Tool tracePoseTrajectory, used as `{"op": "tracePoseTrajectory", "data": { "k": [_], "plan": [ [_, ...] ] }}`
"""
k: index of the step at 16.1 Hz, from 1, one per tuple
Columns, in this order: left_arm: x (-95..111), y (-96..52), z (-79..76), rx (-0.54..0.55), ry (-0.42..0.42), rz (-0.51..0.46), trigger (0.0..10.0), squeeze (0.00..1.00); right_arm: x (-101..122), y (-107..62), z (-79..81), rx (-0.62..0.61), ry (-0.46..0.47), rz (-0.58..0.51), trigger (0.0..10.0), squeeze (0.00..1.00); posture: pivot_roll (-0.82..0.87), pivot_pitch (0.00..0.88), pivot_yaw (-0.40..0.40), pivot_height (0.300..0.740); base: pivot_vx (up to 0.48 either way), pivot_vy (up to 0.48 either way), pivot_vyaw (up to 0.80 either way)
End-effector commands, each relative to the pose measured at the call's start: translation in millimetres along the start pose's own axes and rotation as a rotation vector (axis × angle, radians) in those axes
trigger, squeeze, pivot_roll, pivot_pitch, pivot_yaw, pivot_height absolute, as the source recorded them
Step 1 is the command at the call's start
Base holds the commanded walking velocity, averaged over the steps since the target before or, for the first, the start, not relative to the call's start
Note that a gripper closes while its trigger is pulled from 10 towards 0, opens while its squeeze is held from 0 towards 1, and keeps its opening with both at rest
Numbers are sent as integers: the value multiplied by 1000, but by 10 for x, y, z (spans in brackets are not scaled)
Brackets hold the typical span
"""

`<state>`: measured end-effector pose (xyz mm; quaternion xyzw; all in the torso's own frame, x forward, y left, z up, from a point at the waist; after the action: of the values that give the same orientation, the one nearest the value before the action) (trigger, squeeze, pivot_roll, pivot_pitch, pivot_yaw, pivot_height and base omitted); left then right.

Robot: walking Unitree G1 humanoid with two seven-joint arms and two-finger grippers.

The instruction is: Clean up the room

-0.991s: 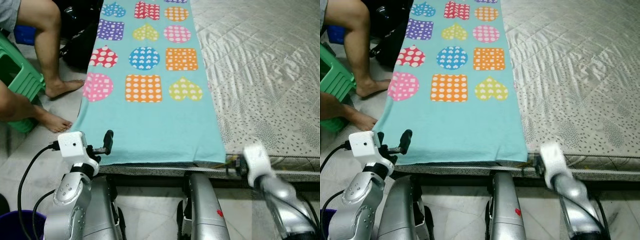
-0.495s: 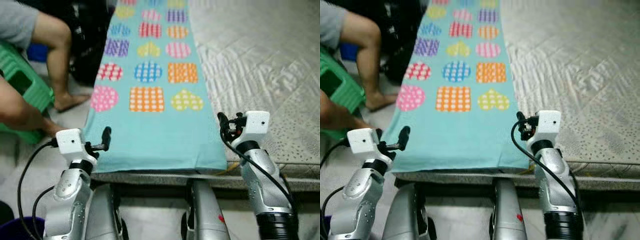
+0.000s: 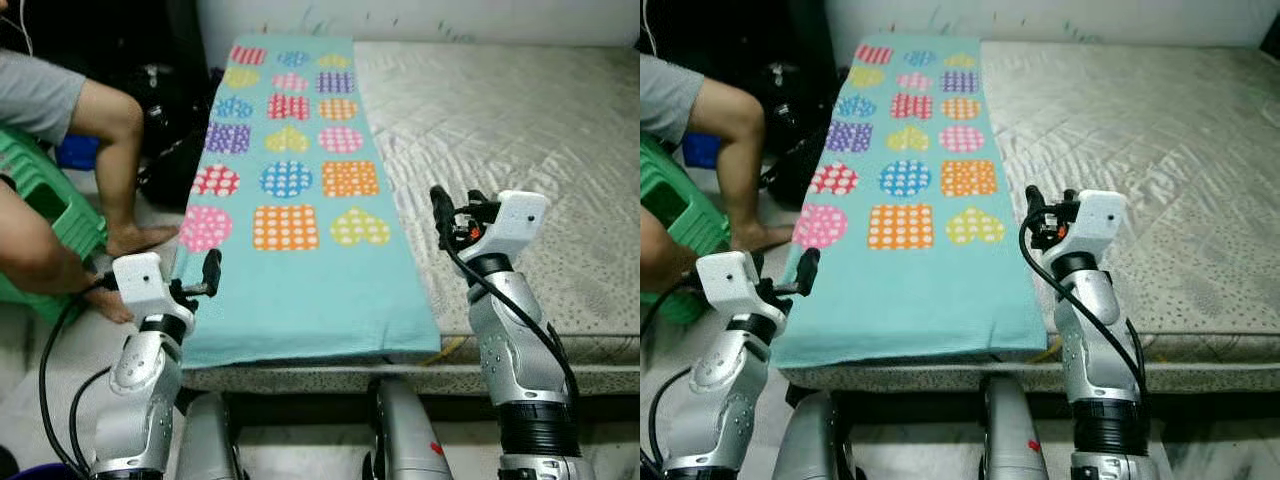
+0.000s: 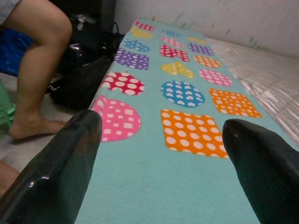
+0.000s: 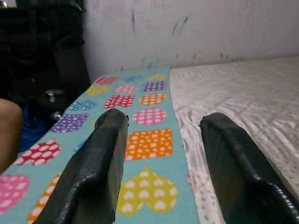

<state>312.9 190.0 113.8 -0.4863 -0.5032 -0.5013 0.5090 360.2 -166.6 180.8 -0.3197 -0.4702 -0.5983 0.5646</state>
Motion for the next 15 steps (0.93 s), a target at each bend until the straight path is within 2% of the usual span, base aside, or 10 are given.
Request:
{"op": "tracePoseTrajectory", "data": {
  "k": [1, 8, 10, 15],
  "plan": [
    [4, 2, 2, -9, 13, -5, 10000, 0, 47, 34, 20, 12, 0, -15, 10000, 0, -55, 40, 7, 625, 0, 0, 0],
    [-21, 23, 6, -14, 19, -2, 10000, 0, 30, 77, -8, 7, 0, -11, 10000, 0, -51, 23, 8, 710, 0, 0, 0],
    [-28, 40, 32, 17, 45, 6, 10000, 0, 29, 83, -12, 6, -1, -14, 10000, 0, -51, 21, 9, 735, 0, 0, 0],
    [-30, 64, 56, 39, 58, 8, 10000, 0, 11, 89, -44, -14, -19, -14, 10000, 0, -51, 13, 9, 740, 0, 0, 0]
  ]
}}
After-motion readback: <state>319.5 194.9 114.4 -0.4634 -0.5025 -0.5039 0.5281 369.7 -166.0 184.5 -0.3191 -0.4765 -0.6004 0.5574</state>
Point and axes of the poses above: a point about 5 cm out from each wrist's last joint towards the gripper, its own y axis pointing out of the wrist towards the gripper, its own x axis along the axis of the wrist's last joint, z = x × y, the point moved 3 cm from there along y, pointing out of the wrist towards the gripper, and after that the axes turned 12 degrees about y, right-handed, at the moved point
